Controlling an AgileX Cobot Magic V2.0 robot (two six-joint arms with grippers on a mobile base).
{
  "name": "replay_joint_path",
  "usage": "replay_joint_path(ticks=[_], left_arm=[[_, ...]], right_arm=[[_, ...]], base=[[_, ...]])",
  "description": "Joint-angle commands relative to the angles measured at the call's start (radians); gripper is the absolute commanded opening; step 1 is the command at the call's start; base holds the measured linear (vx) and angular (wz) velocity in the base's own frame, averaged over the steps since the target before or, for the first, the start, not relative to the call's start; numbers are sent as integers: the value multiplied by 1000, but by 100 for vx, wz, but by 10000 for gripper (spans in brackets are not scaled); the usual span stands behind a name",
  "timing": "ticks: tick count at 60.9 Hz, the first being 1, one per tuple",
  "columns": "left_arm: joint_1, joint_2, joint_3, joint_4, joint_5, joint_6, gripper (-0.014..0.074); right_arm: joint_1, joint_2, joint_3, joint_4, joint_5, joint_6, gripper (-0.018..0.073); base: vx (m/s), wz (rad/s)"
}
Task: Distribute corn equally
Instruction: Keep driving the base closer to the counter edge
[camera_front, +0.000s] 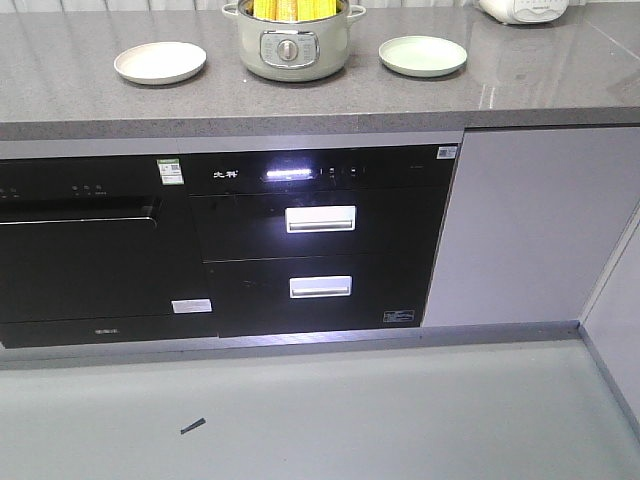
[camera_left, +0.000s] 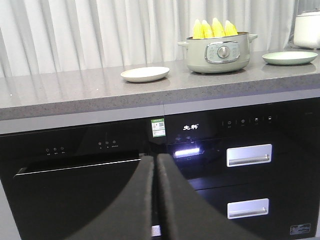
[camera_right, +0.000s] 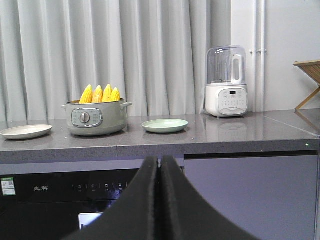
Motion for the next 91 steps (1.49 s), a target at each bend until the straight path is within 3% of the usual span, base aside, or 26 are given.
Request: replay_joint_path(ticks=[1, 91], left_arm=[[1, -17, 3, -1, -75, -8, -7], [1, -17, 3, -1, -75, -8, -7]], right_arm=[[-6, -4, 7, -11, -69, -6, -1], [-6, -4, 7, -11, -69, -6, -1]], base=[[4, 1], [4, 3]])
